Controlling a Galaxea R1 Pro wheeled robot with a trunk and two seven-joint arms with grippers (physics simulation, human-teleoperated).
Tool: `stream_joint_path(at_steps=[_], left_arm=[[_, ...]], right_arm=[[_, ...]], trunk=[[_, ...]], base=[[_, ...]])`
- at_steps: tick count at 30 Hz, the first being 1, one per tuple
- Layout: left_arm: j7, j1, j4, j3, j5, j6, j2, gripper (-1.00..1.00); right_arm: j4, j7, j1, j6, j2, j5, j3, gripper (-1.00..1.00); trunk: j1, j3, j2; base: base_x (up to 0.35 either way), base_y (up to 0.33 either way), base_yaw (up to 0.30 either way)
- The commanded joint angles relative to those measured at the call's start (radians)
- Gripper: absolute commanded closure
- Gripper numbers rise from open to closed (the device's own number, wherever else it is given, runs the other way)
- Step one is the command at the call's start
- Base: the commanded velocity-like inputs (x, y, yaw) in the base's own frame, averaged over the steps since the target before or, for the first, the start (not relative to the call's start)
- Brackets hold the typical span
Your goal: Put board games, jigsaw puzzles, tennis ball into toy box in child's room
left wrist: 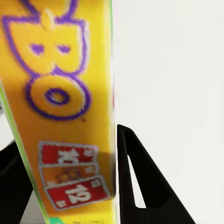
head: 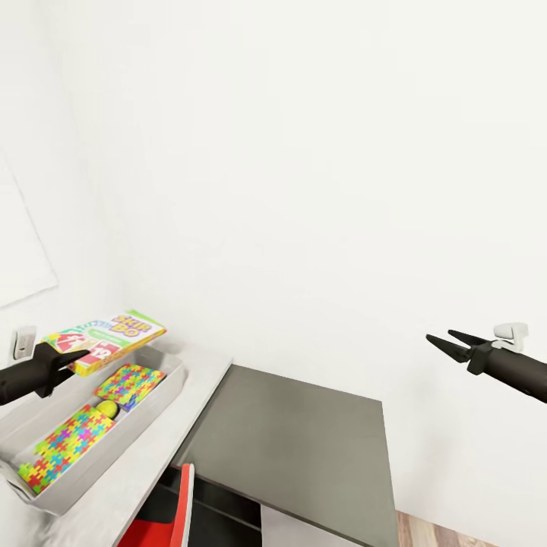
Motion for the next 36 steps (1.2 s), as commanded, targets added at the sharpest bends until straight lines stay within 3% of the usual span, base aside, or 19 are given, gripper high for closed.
stream_joint_path(at_steps=[1, 4, 6, 8, 10, 12, 13, 14, 15, 17, 18, 19, 21, 25, 28, 31, 36], left_arm=[[0.010, 0.000, 0.012, 0.001, 0.010, 0.006, 0.001, 1.00], [0.008, 0.002, 0.062, 0.003, 0.004, 0.018, 0.004, 1.00], [-0.005, 0.008, 0.117, 0.007, -0.006, 0.022, 0.026, 1.00], [-0.012, 0.010, 0.148, 0.006, -0.026, 0.020, 0.032, 1.00], [-0.047, 0.011, 0.183, 0.002, -0.071, 0.019, 0.036, 1.00], [-0.161, 0.011, 0.238, 0.003, -0.178, 0.017, 0.043, 1.00], [-0.199, 0.011, 0.258, 0.003, -0.213, 0.016, 0.046, 1.00], [-0.285, 0.010, 0.304, 0.004, -0.288, 0.015, 0.055, 1.00], [-0.331, 0.008, 0.328, 0.004, -0.326, 0.013, 0.060, 1.00], [-0.514, 0.000, 0.417, 0.005, -0.473, 0.000, 0.078, 1.00], [-0.554, -0.003, 0.433, 0.005, -0.506, -0.004, 0.081, 1.00], [-0.623, -0.010, 0.457, 0.005, -0.564, -0.013, 0.086, 1.00], [-0.692, -0.026, 0.483, 0.005, -0.628, -0.020, 0.090, 1.00], [-0.747, -0.080, 0.540, -0.004, -0.686, -0.026, 0.093, 1.00], [-0.761, -0.108, 0.562, -0.011, -0.701, -0.029, 0.092, 1.00], [-0.765, -0.138, 0.579, -0.042, -0.723, -0.032, 0.093, 1.00], [-0.776, -0.182, 0.655, -0.064, -0.769, -0.055, 0.095, 1.00]], right_arm=[[0.000, 0.002, -0.001, 0.006, 0.000, -0.003, 0.000, -1.00], [0.000, 0.002, -0.001, 0.006, 0.000, -0.003, 0.000, -1.00], [0.000, 0.002, -0.001, 0.006, 0.000, -0.003, 0.001, -1.00], [0.000, 0.003, -0.001, 0.006, 0.000, -0.003, 0.003, -1.00], [0.000, 0.003, -0.001, 0.006, 0.000, -0.003, 0.005, -1.00], [0.000, 0.003, -0.001, 0.007, -0.001, -0.003, 0.006, -1.00], [0.000, 0.003, -0.001, 0.007, -0.001, -0.003, 0.006, -1.00], [0.000, 0.003, -0.001, 0.007, -0.001, -0.003, 0.006, -1.00], [0.000, 0.003, -0.001, 0.007, -0.001, -0.003, 0.006, -1.00], [0.000, 0.003, -0.001, 0.007, -0.001, -0.003, 0.006, -1.00], [0.000, 0.004, -0.001, 0.008, -0.001, -0.003, 0.005, -1.00], [0.000, 0.004, -0.001, 0.008, -0.001, -0.003, 0.005, -1.00], [0.000, 0.004, -0.001, 0.008, -0.001, -0.003, 0.005, -1.00], [0.000, 0.015, -0.001, 0.009, -0.001, -0.003, 0.003, -1.00], [0.000, 0.072, -0.001, 0.008, -0.003, -0.003, -0.001, -1.00], [0.000, 0.120, -0.001, 0.008, -0.005, -0.003, -0.003, -1.00], [0.000, 0.136, -0.001, 0.008, -0.003, -0.002, -0.003, -1.00]], trunk=[[0.001, -0.002, -0.002], [0.001, -0.002, -0.002], [0.001, -0.002, -0.002], [0.001, -0.002, -0.002], [0.001, -0.002, -0.002], [0.001, -0.002, -0.002], [0.001, -0.002, -0.002], [0.001, -0.002, -0.002], [0.001, -0.002, -0.002], [0.001, -0.002, -0.002], [0.001, -0.002, -0.002], [0.001, -0.002, -0.002], [0.001, -0.002, -0.002], [0.001, -0.002, -0.002], [0.001, -0.005, -0.002], [0.001, -0.009, -0.002], [0.001, -0.016, -0.002]], base=[[0.000, 0.000, 0.000], [0.000, 0.000, 0.000], [0.000, 0.000, 0.000], [0.000, 0.000, 0.000], [0.000, 0.000, 0.000], [0.000, 0.000, 0.000], [0.000, 0.000, 0.000], [0.000, 0.000, 0.000], [0.000, 0.000, 0.000], [0.000, 0.000, 0.000], [0.000, 0.000, 0.000], [0.000, 0.000, 0.000], [0.000, 0.000, 0.000], [0.000, 0.000, 0.000], [0.000, 0.000, 0.000], [0.000, 0.000, 0.000], [0.000, 0.000, 0.000]])
